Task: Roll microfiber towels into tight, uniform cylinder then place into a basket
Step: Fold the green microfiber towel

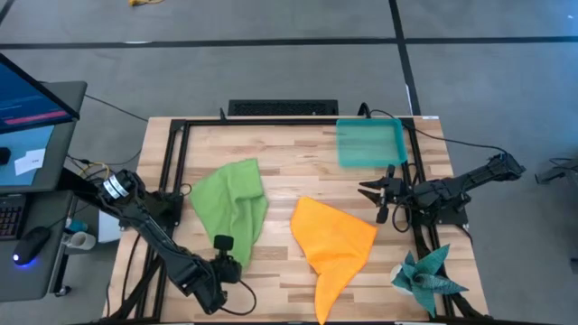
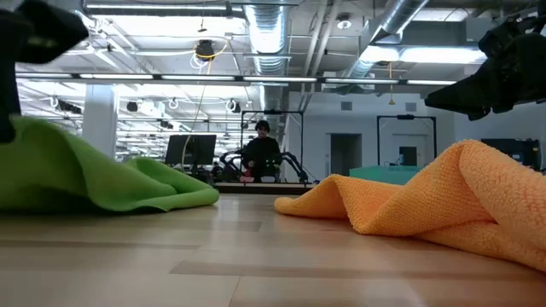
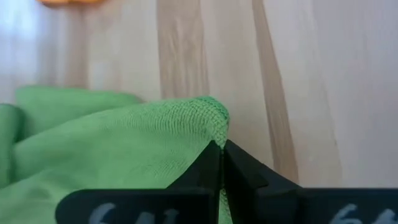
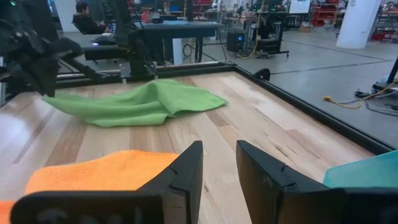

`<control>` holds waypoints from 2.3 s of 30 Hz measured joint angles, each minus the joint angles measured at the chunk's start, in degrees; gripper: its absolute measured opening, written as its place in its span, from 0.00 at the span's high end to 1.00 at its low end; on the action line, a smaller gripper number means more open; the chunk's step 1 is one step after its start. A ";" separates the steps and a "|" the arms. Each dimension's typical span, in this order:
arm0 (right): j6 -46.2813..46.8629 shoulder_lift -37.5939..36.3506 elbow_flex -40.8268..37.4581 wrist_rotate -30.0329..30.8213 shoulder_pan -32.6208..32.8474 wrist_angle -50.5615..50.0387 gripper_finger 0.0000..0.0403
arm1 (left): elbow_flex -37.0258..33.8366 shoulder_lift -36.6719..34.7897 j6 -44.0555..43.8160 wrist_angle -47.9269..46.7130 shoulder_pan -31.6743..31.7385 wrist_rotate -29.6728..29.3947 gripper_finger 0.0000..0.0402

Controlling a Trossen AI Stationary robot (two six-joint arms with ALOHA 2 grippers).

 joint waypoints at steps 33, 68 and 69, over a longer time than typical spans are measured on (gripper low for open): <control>20.55 1.32 -0.09 -4.31 2.27 15.12 0.70 | 13.15 -0.21 -4.65 -16.77 1.19 3.10 1.00; -8.05 57.99 25.92 -4.32 6.95 34.81 0.70 | 25.50 -0.29 -15.24 -35.18 5.52 -8.52 1.00; -8.16 59.87 27.25 -4.32 6.77 35.32 0.70 | 25.50 -0.29 -15.52 -35.16 5.67 -8.38 1.00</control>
